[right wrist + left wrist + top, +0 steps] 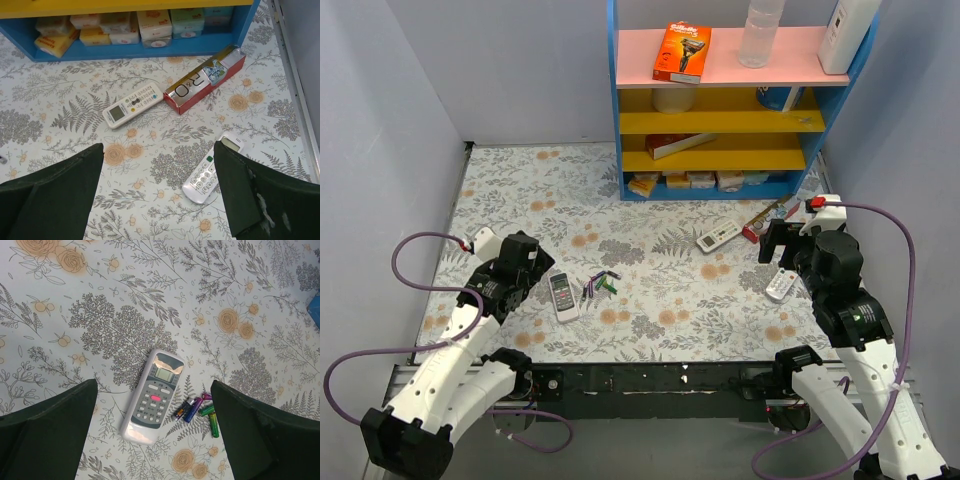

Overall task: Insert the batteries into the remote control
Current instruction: Pick up the remote control from the center of the board.

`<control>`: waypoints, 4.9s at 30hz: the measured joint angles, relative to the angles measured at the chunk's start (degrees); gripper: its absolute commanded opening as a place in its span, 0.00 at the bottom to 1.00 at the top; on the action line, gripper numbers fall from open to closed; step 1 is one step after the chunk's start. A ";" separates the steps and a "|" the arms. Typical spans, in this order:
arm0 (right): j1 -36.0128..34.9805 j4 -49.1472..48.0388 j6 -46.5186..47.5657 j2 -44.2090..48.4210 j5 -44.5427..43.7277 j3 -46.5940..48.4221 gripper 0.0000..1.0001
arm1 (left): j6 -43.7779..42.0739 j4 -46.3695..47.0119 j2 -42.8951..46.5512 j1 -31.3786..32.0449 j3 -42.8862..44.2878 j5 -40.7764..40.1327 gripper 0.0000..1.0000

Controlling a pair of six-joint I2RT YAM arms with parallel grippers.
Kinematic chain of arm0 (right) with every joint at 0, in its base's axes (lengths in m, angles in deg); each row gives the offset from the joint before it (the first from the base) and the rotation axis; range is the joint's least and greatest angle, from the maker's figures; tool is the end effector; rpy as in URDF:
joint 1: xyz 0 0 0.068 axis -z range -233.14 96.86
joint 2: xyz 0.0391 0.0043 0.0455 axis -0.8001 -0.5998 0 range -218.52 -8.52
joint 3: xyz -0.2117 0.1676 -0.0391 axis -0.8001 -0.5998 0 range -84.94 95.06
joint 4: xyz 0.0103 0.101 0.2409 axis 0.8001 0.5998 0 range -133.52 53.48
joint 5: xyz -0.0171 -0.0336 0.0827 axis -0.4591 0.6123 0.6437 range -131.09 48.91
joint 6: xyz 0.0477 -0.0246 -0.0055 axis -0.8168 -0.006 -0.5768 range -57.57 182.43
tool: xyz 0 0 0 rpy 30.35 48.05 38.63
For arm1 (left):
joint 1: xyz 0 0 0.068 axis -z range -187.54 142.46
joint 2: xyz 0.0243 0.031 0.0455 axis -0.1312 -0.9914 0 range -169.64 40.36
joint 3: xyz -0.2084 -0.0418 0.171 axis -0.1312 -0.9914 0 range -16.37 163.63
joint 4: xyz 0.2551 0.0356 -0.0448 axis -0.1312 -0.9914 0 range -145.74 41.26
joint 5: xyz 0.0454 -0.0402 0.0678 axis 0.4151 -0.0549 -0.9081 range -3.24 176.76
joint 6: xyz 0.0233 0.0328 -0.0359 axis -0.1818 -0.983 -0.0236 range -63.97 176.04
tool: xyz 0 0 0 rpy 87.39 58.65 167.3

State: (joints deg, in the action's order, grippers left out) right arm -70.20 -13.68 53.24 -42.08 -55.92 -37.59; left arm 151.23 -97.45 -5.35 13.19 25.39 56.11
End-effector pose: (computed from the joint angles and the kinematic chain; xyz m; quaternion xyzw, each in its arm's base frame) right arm 0.1249 0.0288 0.3461 0.0231 0.7957 0.0349 0.6042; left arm 0.1447 -0.0353 0.2623 -0.6202 0.6763 -0.1288 0.3760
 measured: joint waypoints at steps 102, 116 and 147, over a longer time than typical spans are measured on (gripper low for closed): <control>-11.67 -39.54 -22.82 -20.94 54.69 -13.97 0.98 | -5.14 35.65 -8.09 0.98 3.52 42.73 0.00; -19.87 -71.08 -37.11 -32.17 56.41 -13.94 0.98 | -2.36 59.34 -11.15 11.32 2.97 52.78 0.00; -20.22 -61.51 -22.62 -31.39 56.22 -6.62 0.01 | -8.98 58.58 -15.02 14.80 8.76 52.83 0.98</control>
State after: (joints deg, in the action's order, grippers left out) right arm -90.42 -75.18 30.61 -73.46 0.30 -44.21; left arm 142.25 -38.87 -20.37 27.99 34.15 108.94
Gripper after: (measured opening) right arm 0.640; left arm 0.976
